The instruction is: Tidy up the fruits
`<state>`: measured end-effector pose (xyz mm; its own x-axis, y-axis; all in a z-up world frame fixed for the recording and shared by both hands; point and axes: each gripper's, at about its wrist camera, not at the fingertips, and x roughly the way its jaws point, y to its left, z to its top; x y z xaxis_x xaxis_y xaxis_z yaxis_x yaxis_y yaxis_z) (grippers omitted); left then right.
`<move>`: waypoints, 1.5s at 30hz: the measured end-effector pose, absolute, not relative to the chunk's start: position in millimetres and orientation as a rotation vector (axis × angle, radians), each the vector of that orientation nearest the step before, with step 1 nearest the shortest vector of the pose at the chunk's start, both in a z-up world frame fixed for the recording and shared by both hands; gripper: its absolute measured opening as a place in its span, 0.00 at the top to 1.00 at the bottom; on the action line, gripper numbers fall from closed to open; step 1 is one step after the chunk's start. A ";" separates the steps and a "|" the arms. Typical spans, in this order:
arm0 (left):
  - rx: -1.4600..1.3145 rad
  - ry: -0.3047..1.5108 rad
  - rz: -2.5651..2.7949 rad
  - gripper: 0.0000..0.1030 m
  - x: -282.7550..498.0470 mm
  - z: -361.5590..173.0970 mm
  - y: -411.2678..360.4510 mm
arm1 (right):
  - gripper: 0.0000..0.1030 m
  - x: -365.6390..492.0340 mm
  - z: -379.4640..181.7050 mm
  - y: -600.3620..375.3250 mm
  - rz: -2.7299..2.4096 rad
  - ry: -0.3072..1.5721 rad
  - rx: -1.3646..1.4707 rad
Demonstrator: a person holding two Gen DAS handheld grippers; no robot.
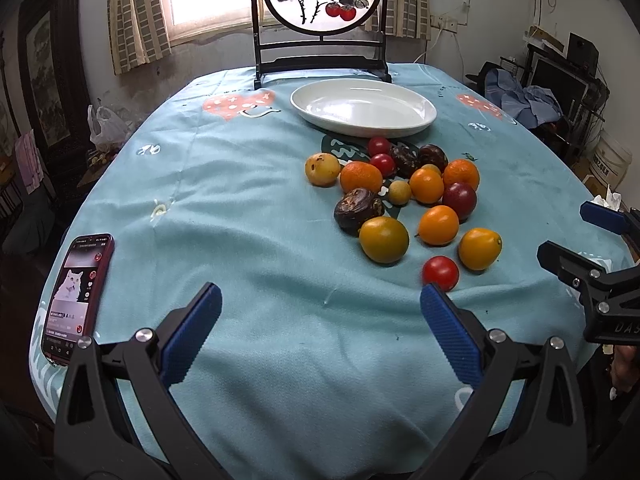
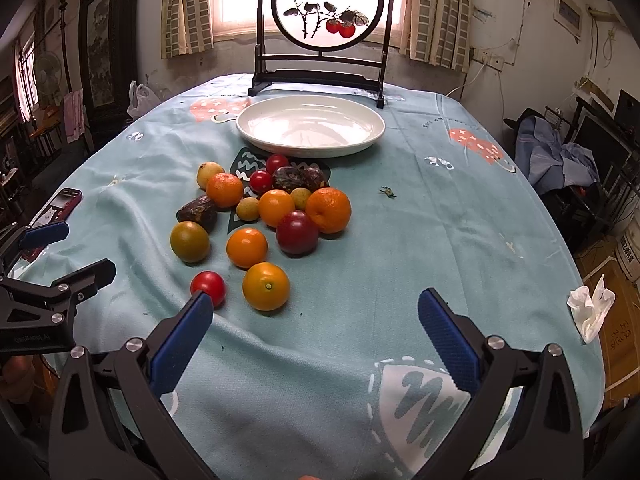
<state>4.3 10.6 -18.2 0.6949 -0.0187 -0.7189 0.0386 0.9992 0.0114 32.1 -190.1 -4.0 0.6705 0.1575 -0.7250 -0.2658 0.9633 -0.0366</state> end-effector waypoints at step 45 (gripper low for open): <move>-0.003 0.911 -0.411 0.58 42.4 -55.6 -43.9 | 0.62 63.2 -43.9 -202.4 0.385 0.898 0.047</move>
<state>42.4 -43.9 -55.6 0.5409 -0.3475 -0.7659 0.3452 0.9222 -0.1746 63.2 -202.4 -43.9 0.5597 0.3459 -0.7531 -0.3073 0.9306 0.1990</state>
